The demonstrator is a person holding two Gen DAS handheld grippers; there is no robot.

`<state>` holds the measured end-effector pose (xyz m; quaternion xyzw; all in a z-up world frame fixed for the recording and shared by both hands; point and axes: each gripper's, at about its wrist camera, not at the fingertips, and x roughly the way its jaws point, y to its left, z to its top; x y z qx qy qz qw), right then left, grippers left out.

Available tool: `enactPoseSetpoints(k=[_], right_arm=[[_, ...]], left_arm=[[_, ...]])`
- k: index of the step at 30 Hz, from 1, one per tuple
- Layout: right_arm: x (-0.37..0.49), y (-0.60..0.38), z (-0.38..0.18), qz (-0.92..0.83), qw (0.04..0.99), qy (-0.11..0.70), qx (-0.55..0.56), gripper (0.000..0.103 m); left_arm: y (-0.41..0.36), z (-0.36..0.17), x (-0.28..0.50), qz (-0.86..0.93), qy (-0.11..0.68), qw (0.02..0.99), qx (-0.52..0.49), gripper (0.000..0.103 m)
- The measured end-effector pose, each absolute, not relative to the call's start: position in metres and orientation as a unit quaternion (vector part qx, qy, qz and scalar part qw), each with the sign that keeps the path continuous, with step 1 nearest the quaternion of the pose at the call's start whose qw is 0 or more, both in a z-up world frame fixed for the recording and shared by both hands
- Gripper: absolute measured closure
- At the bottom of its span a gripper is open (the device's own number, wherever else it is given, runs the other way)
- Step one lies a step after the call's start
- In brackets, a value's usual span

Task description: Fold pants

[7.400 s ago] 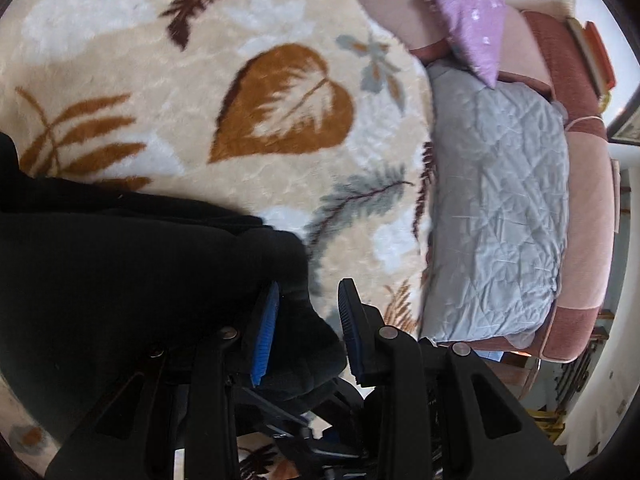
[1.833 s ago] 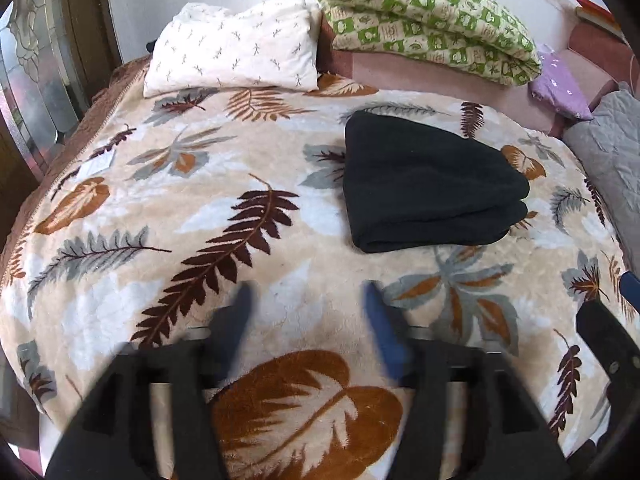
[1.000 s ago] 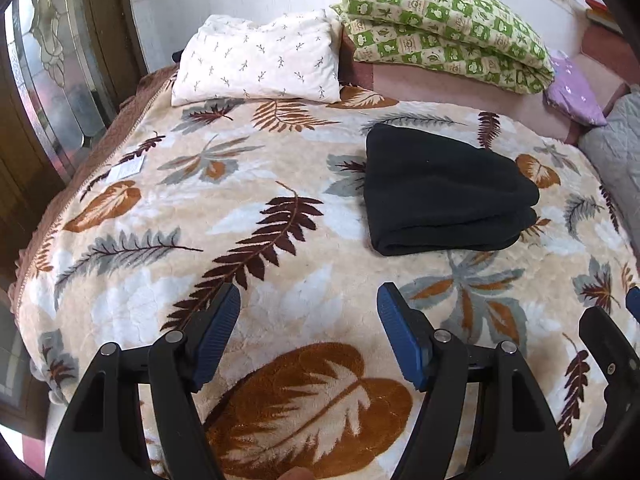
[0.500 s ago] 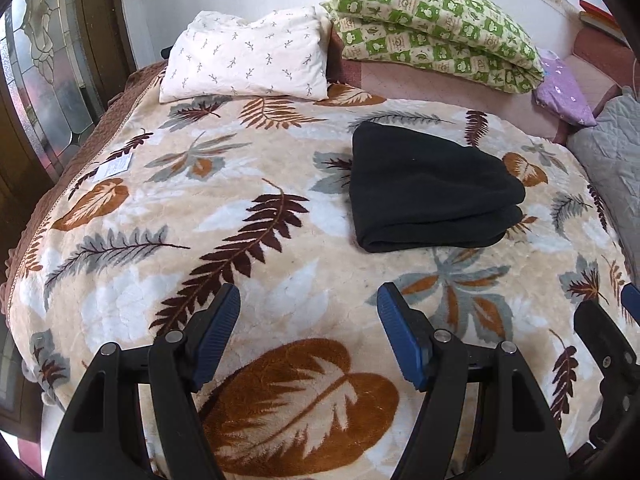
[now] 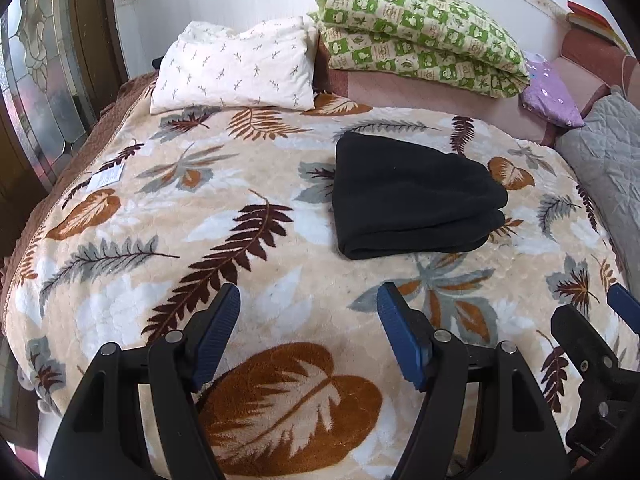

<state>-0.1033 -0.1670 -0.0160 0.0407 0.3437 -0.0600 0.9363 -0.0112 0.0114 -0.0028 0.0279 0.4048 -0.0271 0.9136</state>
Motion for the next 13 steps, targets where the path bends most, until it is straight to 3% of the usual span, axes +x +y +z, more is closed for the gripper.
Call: enactPoseSetpoints(k=[13], right_arm=[[-0.1017,-0.1716,-0.0163,-0.06,0.936,0.344,0.044,0.001]], left_arm=[[0.0078,0.0016,-0.0125,-0.027,0.395,0.918,0.035,0.028]])
